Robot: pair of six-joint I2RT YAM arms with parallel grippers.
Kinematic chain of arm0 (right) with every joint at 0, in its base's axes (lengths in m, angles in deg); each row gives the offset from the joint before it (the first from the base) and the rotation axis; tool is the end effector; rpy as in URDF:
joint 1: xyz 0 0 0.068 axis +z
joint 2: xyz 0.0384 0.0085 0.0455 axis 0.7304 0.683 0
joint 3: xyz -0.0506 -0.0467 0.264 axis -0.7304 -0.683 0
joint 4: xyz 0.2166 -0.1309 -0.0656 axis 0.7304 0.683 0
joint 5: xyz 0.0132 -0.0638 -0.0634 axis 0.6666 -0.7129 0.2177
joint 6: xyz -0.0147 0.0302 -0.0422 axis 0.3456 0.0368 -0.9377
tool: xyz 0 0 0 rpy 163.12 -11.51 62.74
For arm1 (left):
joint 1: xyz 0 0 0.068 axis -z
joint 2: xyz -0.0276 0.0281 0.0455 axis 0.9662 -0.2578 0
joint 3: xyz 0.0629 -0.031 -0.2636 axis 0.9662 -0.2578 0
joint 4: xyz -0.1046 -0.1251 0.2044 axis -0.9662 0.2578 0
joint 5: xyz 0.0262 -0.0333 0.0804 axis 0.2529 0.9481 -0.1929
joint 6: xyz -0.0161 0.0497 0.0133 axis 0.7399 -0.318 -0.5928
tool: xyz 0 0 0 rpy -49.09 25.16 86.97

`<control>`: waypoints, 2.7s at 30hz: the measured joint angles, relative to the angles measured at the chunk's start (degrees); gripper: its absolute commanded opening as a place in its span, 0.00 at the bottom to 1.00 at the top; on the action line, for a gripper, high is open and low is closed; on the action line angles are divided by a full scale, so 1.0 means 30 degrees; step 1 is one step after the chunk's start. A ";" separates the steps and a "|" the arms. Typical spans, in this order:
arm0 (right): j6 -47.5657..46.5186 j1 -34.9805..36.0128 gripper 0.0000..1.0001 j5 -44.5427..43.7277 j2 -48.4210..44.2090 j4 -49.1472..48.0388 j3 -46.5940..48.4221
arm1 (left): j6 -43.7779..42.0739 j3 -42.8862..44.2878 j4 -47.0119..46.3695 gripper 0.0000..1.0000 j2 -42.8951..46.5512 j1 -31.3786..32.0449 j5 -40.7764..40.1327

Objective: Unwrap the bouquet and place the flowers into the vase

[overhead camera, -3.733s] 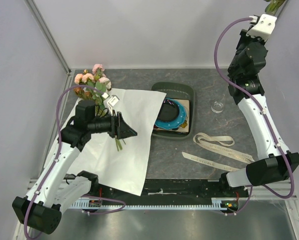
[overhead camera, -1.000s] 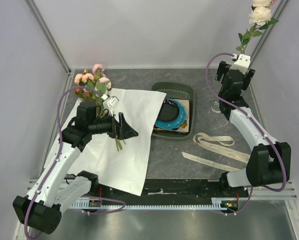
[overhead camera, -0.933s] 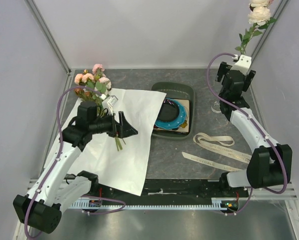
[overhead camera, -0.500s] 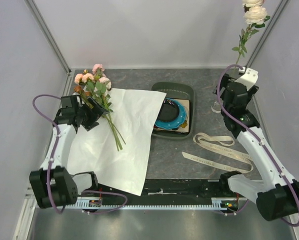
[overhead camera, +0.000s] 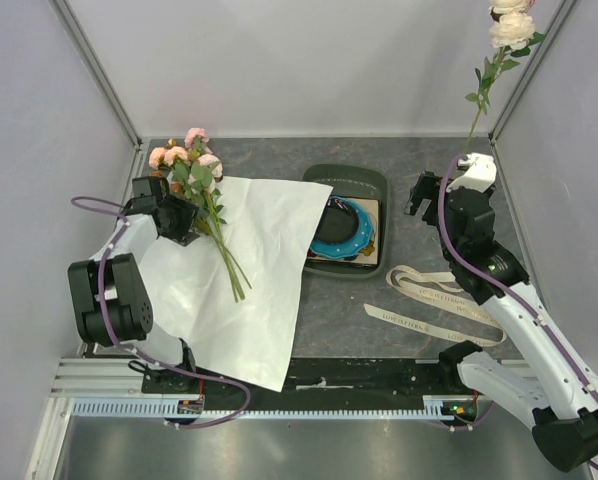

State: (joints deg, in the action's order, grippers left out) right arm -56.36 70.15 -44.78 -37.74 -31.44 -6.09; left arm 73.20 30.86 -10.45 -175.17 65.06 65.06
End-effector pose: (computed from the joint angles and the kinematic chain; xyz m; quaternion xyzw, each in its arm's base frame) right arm 0.1922 0.0638 0.3679 0.1133 0.7719 0.0234 0.6252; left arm 0.3098 0.0470 0.2085 -0.4838 0.8162 -0.2087 0.2371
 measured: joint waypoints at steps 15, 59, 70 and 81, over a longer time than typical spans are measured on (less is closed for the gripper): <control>-0.0386 0.0029 0.98 0.1166 -0.1231 0.0685 0.0095 | 0.1304 0.1909 -0.0729 0.36 -0.5151 -0.0401 0.0401; 0.7810 -0.0240 0.88 2.2163 0.6958 -0.7548 0.3563 | -0.3053 0.3089 -1.2735 0.02 0.1428 1.1118 1.7056; 0.8604 0.0000 0.60 2.2819 0.6958 -0.9012 0.2455 | -0.4954 0.3738 -1.0214 0.02 0.0984 1.2240 1.7150; 0.8582 0.1107 0.21 2.1974 0.6994 -0.9267 0.1639 | -0.5442 0.3905 -0.9479 0.02 0.0809 1.2364 1.7143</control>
State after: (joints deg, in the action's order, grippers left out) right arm -30.61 73.47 21.14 -16.76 -59.24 -1.17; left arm 56.88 42.57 -38.89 -172.74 102.15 116.49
